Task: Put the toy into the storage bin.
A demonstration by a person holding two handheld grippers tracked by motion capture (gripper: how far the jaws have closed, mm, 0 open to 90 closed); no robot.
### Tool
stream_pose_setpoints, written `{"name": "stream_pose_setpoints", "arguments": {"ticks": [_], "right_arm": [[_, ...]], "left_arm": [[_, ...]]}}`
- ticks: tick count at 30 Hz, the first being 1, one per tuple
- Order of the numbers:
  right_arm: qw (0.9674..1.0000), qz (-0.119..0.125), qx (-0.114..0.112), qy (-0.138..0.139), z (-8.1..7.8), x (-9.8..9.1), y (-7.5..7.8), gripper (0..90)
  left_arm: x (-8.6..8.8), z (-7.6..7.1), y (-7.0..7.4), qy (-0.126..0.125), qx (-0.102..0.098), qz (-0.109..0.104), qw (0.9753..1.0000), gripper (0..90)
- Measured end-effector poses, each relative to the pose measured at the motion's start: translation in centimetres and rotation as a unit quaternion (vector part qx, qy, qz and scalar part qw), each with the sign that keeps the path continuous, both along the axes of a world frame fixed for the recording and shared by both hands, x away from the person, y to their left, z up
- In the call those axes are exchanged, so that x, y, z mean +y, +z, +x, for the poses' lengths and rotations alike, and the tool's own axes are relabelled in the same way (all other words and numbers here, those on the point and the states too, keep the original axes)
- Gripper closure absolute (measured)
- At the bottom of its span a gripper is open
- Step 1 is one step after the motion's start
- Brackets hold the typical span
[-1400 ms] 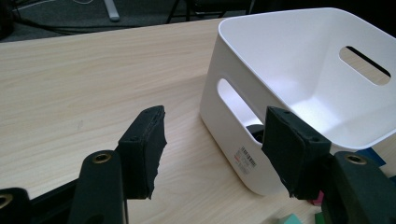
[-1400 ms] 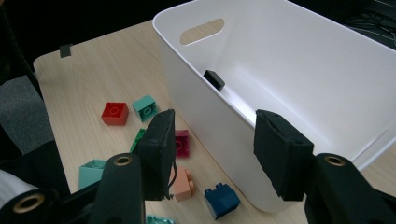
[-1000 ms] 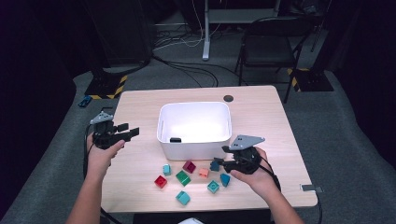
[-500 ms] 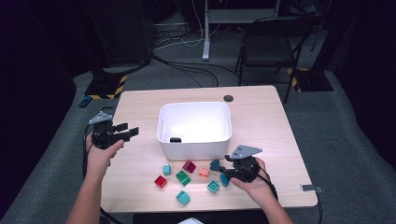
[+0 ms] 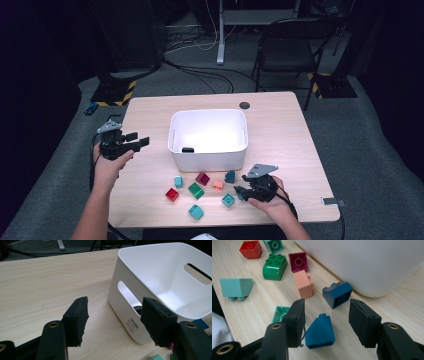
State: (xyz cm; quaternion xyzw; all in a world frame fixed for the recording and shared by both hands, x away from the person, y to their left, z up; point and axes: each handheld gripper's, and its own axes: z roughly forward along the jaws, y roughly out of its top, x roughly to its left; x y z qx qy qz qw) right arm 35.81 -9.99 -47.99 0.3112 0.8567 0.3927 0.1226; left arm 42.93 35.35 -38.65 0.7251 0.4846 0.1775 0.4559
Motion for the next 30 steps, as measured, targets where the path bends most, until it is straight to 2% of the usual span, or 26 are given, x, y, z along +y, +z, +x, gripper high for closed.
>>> {"name": "stream_pose_setpoints", "arguments": {"ticks": [8,14,19,22,30], "right_arm": [[0.9998,0.001,0.02,0.006,-0.4,-0.4,-1.2,46.3],[0.9995,-0.011,0.027,0.009,-0.6,-0.6,-1.8,46.4],[0.9991,-0.012,0.039,0.012,-0.4,-0.6,-2.2,54.2],[0.999,-0.016,0.037,0.018,-0.3,-0.6,-2.3,57.2],[0.9992,-0.019,0.03,0.016,-0.4,-0.4,-1.9,57.8]], "left_arm": [[0.1,0.0,0.0,0.0,0.001,0.0,1.0,38.5],[0.1,0.0,0.0,-0.001,0.002,0.0,1.0,38.6],[0.1,0.0,0.0,0.0,0.002,-0.001,1.0,38.6],[0.1,0.1,-0.1,0.002,0.001,-0.004,1.0,38.5],[0.1,0.0,-0.1,0.002,0.001,-0.003,1.0,38.5]]}}
